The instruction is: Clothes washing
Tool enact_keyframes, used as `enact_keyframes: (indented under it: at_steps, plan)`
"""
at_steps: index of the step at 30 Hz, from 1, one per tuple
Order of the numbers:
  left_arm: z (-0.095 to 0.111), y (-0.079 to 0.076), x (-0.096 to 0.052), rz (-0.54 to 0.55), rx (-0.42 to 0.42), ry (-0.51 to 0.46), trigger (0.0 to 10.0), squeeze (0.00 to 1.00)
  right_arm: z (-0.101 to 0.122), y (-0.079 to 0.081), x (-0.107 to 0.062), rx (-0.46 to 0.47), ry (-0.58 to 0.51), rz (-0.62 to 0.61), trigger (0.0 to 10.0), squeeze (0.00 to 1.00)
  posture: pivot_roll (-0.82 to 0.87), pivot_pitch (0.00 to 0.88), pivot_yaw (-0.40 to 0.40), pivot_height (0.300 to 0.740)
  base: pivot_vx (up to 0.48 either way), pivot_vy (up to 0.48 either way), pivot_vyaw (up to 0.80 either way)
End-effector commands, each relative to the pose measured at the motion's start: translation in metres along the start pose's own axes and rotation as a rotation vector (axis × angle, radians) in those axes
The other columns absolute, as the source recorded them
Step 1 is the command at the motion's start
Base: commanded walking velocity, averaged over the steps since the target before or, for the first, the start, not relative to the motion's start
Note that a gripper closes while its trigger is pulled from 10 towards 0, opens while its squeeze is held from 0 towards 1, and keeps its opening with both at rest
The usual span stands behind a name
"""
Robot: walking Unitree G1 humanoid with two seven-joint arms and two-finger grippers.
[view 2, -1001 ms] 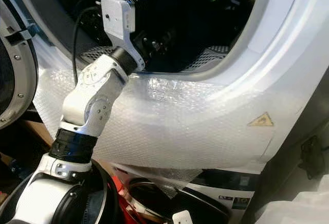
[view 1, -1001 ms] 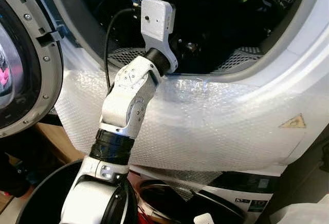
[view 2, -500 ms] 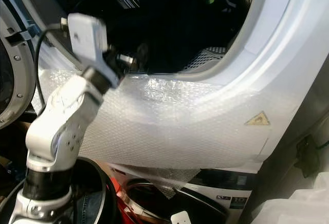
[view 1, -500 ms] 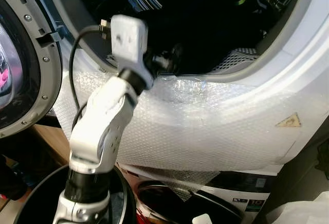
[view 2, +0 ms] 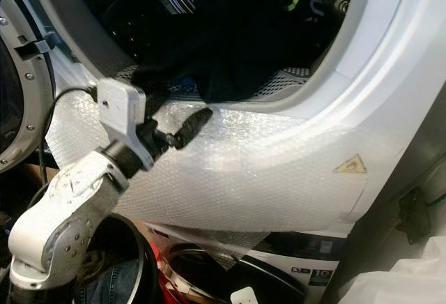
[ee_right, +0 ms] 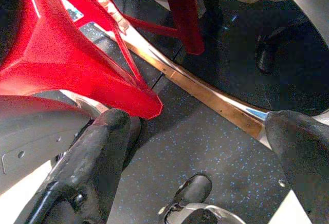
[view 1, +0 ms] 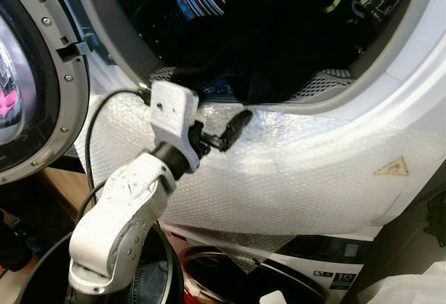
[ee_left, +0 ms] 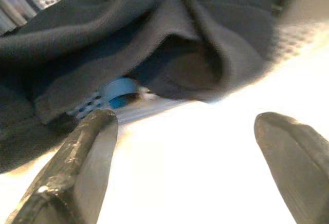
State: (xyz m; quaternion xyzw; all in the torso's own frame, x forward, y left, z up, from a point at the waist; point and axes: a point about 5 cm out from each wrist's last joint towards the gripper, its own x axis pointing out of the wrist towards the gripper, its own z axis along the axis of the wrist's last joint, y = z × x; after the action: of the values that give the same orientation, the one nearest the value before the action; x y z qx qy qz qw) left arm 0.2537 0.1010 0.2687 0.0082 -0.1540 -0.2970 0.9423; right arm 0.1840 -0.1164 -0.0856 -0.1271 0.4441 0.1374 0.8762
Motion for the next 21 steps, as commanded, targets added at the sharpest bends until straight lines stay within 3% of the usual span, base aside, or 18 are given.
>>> enact_keyframes:
  at_steps: [1,8,11,15,18,21]
  plan:
    - [0.003,-0.008,-0.009,-0.056,0.047,-0.01,10.0,0.0,0.001,0.005,0.0,-0.001,0.002,0.015,10.0,0.0,0.26,0.0,0.1,0.74,0.0,0.0,0.0]
    - [0.012,-0.01,-0.023,-0.04,0.091,-0.078,10.0,0.0,0.002,0.002,0.0,0.008,-0.004,0.01,10.0,0.0,0.26,0.0,0.093,0.74,0.0,0.0,0.0]
    - [0.006,-0.018,-0.039,-0.114,0.071,-0.019,10.0,0.0,0.002,0.001,0.0,0.006,-0.004,0.01,10.0,0.0,0.27,0.0,0.085,0.74,0.0,0.0,0.0]
    - [-0.003,-0.016,-0.054,-0.142,0.164,0.061,10.0,0.0,0.001,0.0,0.0,-0.003,0.0,0.012,10.0,0.0,0.29,0.0,0.074,0.74,0.0,0.0,0.0]
    - [0.002,-0.004,-0.046,-0.039,0.201,0.02,10.0,0.0,0.001,-0.001,0.0,-0.007,0.0,0.012,10.0,0.0,0.29,0.0,0.073,0.74,0.0,0.0,0.0]
    - [0.005,-0.001,-0.043,-0.022,0.199,0.003,10.0,0.0,0.001,-0.001,0.0,-0.007,0.0,0.013,10.0,0.0,0.29,0.0,0.073,0.74,0.0,0.0,0.0]
